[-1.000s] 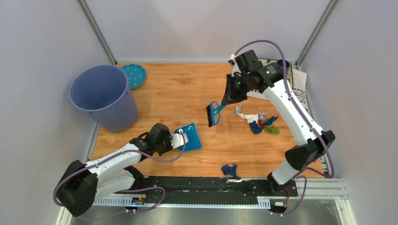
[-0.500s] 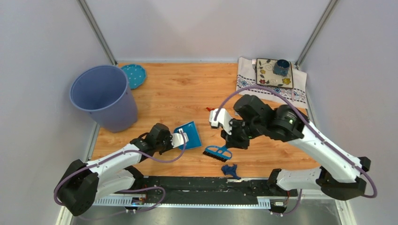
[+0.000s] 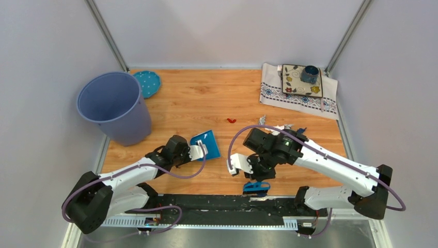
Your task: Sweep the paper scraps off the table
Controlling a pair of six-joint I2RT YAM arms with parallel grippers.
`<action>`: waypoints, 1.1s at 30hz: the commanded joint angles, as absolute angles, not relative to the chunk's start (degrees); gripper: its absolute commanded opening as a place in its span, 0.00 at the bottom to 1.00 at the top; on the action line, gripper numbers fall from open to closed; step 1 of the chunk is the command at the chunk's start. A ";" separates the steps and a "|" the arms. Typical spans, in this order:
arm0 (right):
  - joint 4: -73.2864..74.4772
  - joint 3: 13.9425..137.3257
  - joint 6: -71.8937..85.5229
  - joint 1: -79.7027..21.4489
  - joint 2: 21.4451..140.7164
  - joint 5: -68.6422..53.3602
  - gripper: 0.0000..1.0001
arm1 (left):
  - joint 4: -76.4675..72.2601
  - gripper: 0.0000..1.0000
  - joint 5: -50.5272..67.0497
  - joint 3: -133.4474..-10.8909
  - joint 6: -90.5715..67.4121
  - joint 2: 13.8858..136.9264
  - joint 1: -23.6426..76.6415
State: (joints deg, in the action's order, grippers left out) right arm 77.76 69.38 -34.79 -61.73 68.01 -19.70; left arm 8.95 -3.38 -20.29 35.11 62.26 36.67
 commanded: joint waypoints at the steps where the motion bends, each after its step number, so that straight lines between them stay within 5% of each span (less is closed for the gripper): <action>1: 89.66 65.67 -44.19 -61.96 67.76 -11.78 0.00 | 17.66 0.00 -2.82 -18.10 35.86 64.86 36.47; 8: 75.89 62.57 -42.89 -55.04 71.46 3.22 0.00 | 23.20 0.00 1.40 -19.51 36.12 66.97 36.47; 17: 58.72 64.25 -42.98 -46.41 71.27 7.11 0.00 | 29.61 0.01 5.18 -22.93 36.83 68.82 36.39; 23: 57.13 71.09 -38.59 -44.91 72.95 9.06 0.00 | 34.71 0.16 7.29 -25.74 36.83 70.31 36.30; 33: 53.35 80.59 -8.91 -44.65 72.06 9.83 0.00 | 40.51 0.41 10.10 -29.27 37.09 67.86 36.30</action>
